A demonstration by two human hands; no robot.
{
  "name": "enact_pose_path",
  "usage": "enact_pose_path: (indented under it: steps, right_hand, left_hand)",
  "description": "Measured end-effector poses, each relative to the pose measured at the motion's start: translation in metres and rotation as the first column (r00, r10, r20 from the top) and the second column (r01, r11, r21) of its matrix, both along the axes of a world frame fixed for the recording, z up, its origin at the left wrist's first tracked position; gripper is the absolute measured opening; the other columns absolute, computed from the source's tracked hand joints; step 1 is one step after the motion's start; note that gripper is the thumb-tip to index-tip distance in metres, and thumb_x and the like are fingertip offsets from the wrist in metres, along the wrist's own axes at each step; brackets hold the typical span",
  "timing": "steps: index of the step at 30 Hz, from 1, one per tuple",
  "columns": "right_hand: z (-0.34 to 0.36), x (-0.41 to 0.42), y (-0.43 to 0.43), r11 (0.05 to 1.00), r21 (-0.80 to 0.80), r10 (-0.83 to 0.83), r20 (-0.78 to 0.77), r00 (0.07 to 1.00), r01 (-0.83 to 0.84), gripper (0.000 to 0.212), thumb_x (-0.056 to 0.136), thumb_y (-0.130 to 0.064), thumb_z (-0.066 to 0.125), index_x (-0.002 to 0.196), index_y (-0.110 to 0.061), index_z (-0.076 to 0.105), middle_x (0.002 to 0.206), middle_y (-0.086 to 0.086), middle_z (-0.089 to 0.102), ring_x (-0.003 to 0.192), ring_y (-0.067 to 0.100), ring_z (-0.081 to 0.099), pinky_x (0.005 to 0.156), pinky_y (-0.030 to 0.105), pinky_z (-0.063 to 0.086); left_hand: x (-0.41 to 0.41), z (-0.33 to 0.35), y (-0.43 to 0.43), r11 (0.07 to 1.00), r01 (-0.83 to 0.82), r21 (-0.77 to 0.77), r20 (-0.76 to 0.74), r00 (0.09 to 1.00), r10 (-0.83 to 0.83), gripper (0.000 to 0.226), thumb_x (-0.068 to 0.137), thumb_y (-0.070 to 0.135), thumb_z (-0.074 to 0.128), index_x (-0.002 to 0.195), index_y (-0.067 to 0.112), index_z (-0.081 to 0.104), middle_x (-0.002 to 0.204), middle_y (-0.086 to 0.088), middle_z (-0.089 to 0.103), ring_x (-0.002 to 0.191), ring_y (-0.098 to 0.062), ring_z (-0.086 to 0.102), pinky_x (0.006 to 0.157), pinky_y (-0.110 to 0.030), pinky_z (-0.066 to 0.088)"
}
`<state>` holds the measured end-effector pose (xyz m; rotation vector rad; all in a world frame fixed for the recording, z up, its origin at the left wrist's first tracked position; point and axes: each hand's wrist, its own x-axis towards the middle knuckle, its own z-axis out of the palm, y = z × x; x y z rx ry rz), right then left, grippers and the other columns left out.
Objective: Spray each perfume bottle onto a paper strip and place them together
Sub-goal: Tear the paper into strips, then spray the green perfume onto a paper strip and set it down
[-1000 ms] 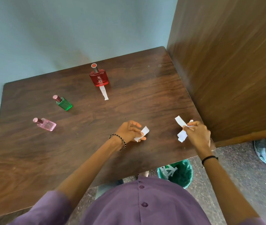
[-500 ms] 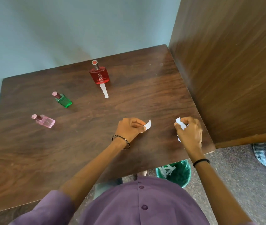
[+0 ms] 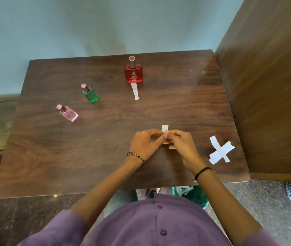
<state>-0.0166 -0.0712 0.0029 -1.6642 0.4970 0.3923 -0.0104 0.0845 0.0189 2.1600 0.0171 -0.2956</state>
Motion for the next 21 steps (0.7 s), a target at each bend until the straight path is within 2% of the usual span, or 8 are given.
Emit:
enact_pose_path:
  steps: [3,6,9,12,14,16,18,21]
  right_hand:
    - [-0.001,0.007,0.008,0.996,0.001,0.088,0.025,0.996,-0.088,0.013,0.099,-0.029,0.067,0.094,-0.021,0.076,0.083,-0.008,0.08,0.077,0.004,0.074,0.062,0.015,0.052]
    - [-0.001,0.014,0.02,0.983,-0.016,0.183,0.055,0.982,-0.182,0.012,0.1,-0.024,0.068,0.091,-0.024,0.076,0.076,-0.014,0.077,0.07,-0.003,0.067,0.061,0.013,0.051]
    - [0.0,0.024,0.034,0.97,-0.012,0.241,0.061,0.969,-0.241,0.01,0.099,-0.025,0.068,0.095,-0.022,0.077,0.076,-0.011,0.075,0.069,-0.001,0.065,0.062,0.015,0.051]
    - [0.001,0.037,0.048,0.951,0.019,0.306,0.048,0.951,-0.308,0.008,0.099,-0.022,0.069,0.099,-0.018,0.077,0.08,-0.005,0.076,0.07,0.002,0.066,0.063,0.018,0.051]
    - [0.003,0.046,0.058,0.941,0.035,0.335,0.04,0.941,-0.336,0.008,0.097,-0.024,0.071,0.095,-0.019,0.077,0.078,-0.006,0.077,0.068,0.004,0.065,0.06,0.017,0.05]
    - [0.004,0.055,0.071,0.937,0.046,0.345,0.029,0.938,-0.346,0.011,0.094,-0.028,0.074,0.09,-0.018,0.077,0.076,-0.005,0.076,0.065,0.005,0.064,0.058,0.017,0.049]
    - [0.005,0.065,0.084,0.934,0.043,0.355,0.022,0.935,-0.355,0.012,0.094,-0.029,0.075,0.089,-0.017,0.076,0.076,-0.004,0.076,0.063,0.005,0.064,0.057,0.018,0.048]
    - [0.008,0.082,0.108,0.917,0.033,0.396,0.029,0.918,-0.396,0.009,0.094,-0.024,0.075,0.091,-0.016,0.074,0.077,-0.002,0.075,0.059,0.003,0.063,0.054,0.016,0.047]
  left_hand:
    - [0.0,-0.008,0.011,0.973,-0.166,-0.16,-0.057,0.986,0.159,0.015,0.089,0.032,0.073,0.099,0.02,0.075,0.087,0.009,0.076,0.077,0.005,0.068,0.074,-0.014,0.053]
    - [0.006,-0.013,0.024,0.901,-0.334,-0.276,-0.234,0.933,0.274,0.026,0.089,0.028,0.074,0.111,0.014,0.07,0.091,0.004,0.072,0.08,-0.008,0.07,0.074,-0.029,0.06]
    - [0.014,-0.016,0.035,0.839,-0.416,-0.35,-0.357,0.888,0.291,0.015,0.091,0.025,0.072,0.103,0.016,0.073,0.086,0.002,0.073,0.078,-0.013,0.069,0.068,-0.033,0.059]
    - [0.021,-0.016,0.047,0.791,-0.457,-0.407,-0.374,0.873,0.312,0.01,0.092,0.02,0.071,0.094,0.011,0.076,0.068,0.009,0.071,0.059,-0.001,0.063,0.052,-0.018,0.05]
    - [0.025,-0.015,0.057,0.73,-0.529,-0.433,-0.385,0.841,0.381,0.014,0.092,0.015,0.071,0.095,0.002,0.076,0.065,0.009,0.07,0.055,0.001,0.061,0.052,-0.013,0.046]
    - [0.03,-0.015,0.07,0.688,-0.595,-0.416,-0.375,0.801,0.466,0.015,0.092,0.014,0.07,0.094,0.0,0.075,0.071,0.0,0.071,0.06,-0.004,0.062,0.06,-0.018,0.049]
    - [0.035,-0.017,0.084,0.651,-0.639,-0.41,-0.374,0.769,0.519,0.016,0.094,0.015,0.068,0.095,0.0,0.073,0.083,-0.012,0.072,0.067,-0.015,0.066,0.068,-0.03,0.055]
    - [0.044,-0.021,0.107,0.583,-0.694,-0.423,-0.396,0.72,0.57,0.021,0.095,0.014,0.066,0.104,-0.005,0.068,0.085,-0.016,0.073,0.059,-0.012,0.07,0.062,-0.029,0.058]
